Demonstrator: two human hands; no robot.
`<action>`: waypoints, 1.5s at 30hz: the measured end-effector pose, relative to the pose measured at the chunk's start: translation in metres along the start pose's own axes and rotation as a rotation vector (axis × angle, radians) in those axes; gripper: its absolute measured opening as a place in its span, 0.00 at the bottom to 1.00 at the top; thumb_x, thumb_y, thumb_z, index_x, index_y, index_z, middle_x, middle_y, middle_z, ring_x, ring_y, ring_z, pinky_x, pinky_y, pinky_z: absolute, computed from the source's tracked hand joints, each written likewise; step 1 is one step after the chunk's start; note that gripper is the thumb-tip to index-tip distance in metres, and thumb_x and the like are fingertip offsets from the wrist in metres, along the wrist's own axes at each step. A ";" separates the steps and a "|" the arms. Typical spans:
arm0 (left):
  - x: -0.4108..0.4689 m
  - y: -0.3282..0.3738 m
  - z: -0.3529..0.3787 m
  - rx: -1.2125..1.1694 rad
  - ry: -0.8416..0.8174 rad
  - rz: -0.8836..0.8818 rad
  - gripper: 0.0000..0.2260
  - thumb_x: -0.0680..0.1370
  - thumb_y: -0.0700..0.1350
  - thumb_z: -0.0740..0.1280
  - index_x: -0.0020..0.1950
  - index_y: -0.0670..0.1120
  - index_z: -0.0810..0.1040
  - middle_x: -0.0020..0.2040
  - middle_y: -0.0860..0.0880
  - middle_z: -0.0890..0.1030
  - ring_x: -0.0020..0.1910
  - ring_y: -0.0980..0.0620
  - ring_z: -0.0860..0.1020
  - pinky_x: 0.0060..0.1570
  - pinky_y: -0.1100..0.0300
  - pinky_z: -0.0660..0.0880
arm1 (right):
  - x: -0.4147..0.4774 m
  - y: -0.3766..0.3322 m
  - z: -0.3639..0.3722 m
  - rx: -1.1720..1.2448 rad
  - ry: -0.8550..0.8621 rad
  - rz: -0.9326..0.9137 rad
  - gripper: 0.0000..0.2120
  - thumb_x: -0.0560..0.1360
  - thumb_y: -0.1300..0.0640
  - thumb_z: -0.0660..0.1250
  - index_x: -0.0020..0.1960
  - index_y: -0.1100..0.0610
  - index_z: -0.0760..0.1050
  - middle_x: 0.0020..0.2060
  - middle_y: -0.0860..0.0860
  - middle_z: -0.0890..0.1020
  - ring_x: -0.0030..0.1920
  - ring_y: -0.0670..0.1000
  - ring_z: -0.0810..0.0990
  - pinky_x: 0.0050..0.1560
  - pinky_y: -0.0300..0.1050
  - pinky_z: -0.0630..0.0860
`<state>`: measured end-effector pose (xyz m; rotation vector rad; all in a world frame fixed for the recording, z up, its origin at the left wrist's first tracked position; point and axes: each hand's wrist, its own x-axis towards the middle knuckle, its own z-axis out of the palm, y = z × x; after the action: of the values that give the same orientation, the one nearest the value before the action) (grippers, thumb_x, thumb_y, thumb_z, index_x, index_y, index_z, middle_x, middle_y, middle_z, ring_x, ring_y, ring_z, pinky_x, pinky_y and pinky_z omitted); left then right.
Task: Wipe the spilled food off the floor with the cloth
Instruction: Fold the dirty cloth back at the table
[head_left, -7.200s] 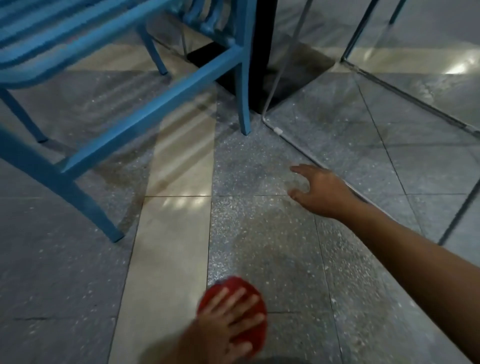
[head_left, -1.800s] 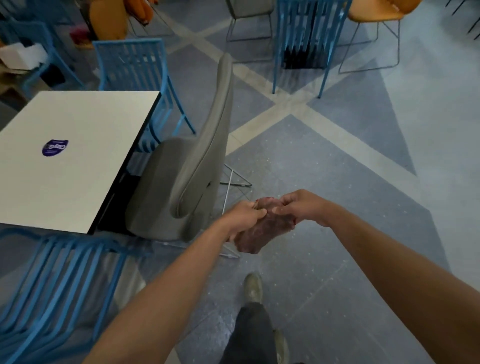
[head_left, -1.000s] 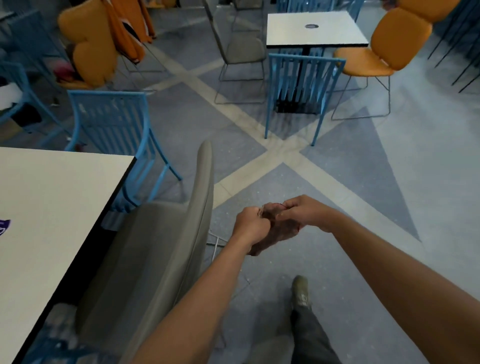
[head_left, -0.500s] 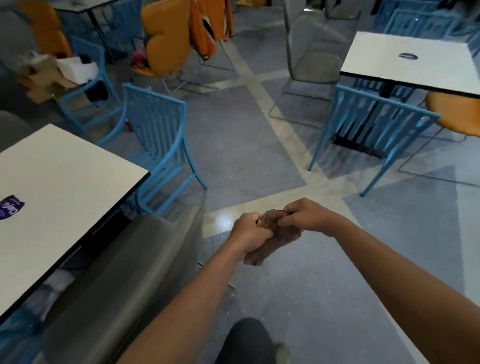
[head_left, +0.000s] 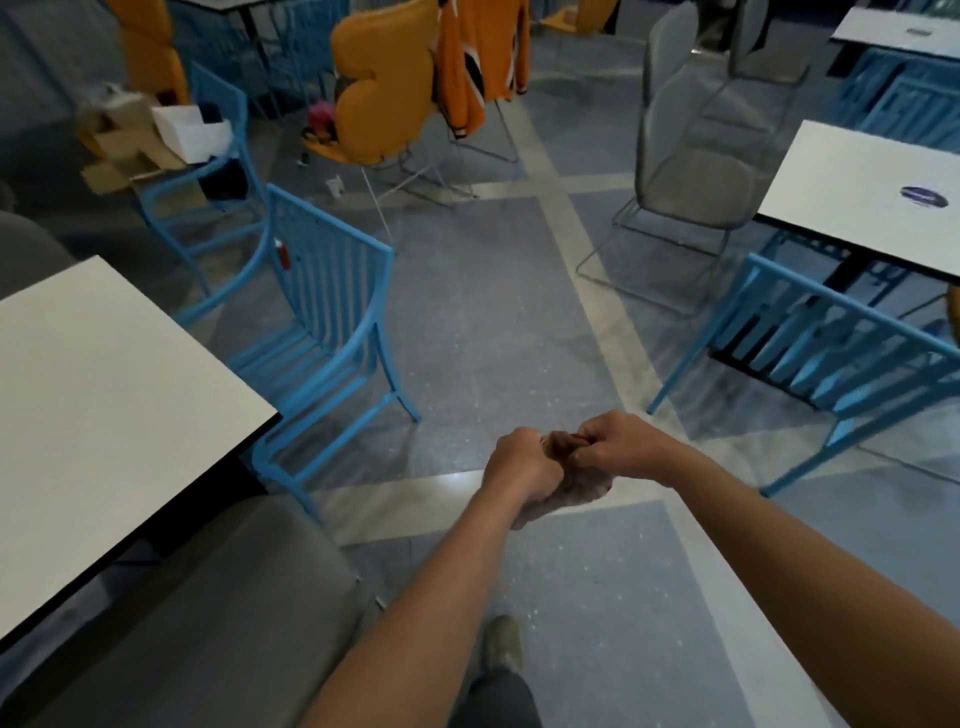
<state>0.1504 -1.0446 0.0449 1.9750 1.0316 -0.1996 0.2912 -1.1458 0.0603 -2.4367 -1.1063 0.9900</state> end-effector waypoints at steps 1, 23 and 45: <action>0.016 0.008 -0.008 -0.014 -0.004 -0.006 0.13 0.81 0.43 0.69 0.65 0.44 0.82 0.61 0.40 0.84 0.58 0.38 0.83 0.57 0.47 0.83 | 0.015 -0.002 -0.012 -0.010 0.010 -0.003 0.10 0.71 0.49 0.71 0.40 0.57 0.81 0.38 0.57 0.84 0.42 0.57 0.83 0.45 0.55 0.79; 0.266 0.029 -0.143 -0.312 0.212 -0.263 0.09 0.72 0.43 0.81 0.51 0.46 0.87 0.41 0.51 0.87 0.29 0.64 0.81 0.28 0.70 0.75 | 0.357 -0.075 -0.156 -0.156 -0.376 -0.372 0.14 0.61 0.43 0.69 0.39 0.52 0.83 0.34 0.48 0.84 0.38 0.49 0.82 0.40 0.46 0.78; 0.389 -0.082 -0.341 -0.723 0.562 -0.513 0.13 0.73 0.45 0.82 0.54 0.41 0.87 0.53 0.41 0.89 0.47 0.50 0.86 0.53 0.51 0.83 | 0.608 -0.348 -0.125 -0.397 -0.594 -0.703 0.07 0.69 0.51 0.72 0.43 0.52 0.85 0.39 0.49 0.86 0.45 0.52 0.85 0.49 0.51 0.82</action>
<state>0.2601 -0.5342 0.0090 1.0939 1.6731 0.4302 0.4720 -0.4575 0.0405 -1.7328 -2.3272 1.3456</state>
